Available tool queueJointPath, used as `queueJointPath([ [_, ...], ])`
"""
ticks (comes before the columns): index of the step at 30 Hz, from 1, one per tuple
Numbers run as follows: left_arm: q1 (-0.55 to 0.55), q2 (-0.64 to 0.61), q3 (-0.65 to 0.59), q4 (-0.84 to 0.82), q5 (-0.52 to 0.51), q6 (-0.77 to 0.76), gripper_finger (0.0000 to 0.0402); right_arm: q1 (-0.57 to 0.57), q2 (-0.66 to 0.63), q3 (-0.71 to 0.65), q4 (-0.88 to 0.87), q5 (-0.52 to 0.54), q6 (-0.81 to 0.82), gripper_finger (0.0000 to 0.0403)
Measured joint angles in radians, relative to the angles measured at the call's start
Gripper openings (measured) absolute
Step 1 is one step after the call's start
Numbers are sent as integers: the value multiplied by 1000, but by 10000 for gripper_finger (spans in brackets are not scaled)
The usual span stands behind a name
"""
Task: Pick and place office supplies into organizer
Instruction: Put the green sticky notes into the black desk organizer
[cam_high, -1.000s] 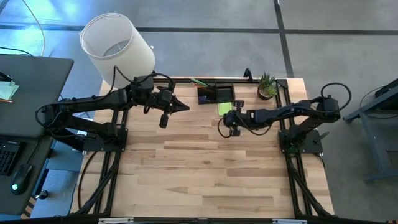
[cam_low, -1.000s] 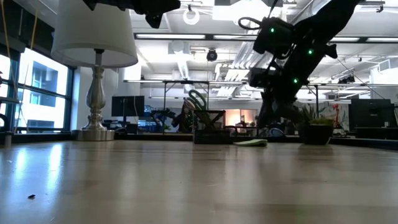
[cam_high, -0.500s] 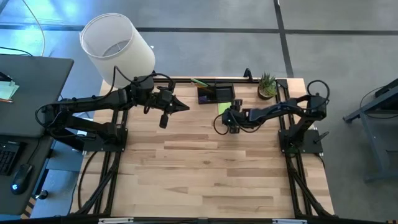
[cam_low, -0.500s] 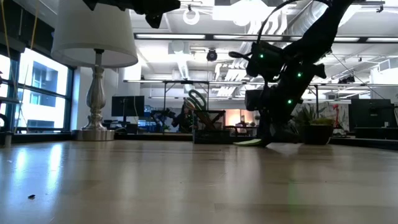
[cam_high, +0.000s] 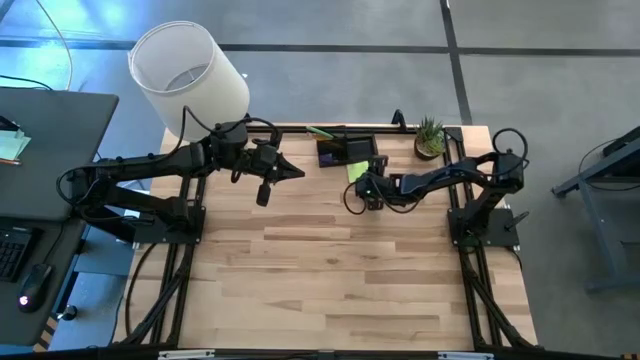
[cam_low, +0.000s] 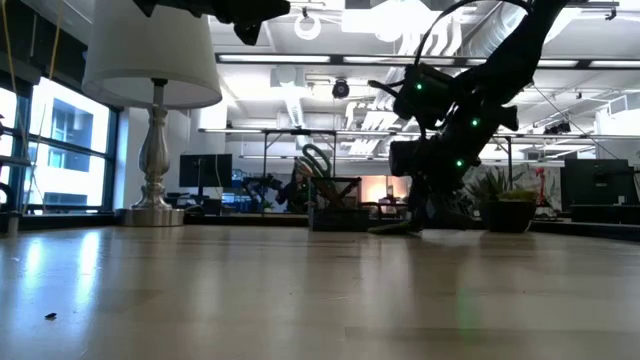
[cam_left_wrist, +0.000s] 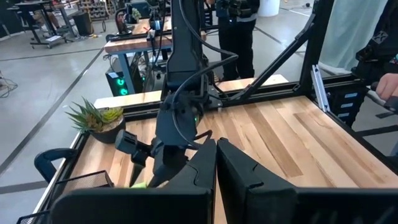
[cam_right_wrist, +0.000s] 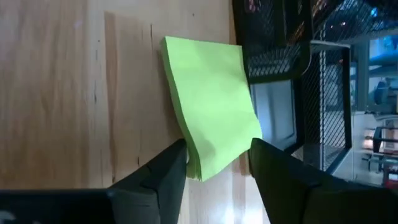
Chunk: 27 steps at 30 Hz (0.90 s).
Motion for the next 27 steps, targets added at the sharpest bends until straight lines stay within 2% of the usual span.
queueJointPath([
  [5, 0, 0, 0, 0, 0, 0, 1, 0, 0, 0, 22, -7, -31, 130],
  [10, 0, 0, 0, 0, 0, 0, 1, 1, 0, 0, 22, -27, -36, 36],
  [12, 0, 0, 0, 0, 0, 0, 1, 0, 0, 1, 24, -42, -53, 11],
  [18, 0, 0, 0, -3, 0, 0, 1, 21, -45, 1, 32, -13, -64, 5],
  [22, 0, 0, 0, -8, 0, 1, 1, 44, -136, 2, 17, 13, -71, 3],
  [27, 0, 0, 0, -8, 0, 1, 1, 37, -264, 2, -43, 99, -113, 2],
])
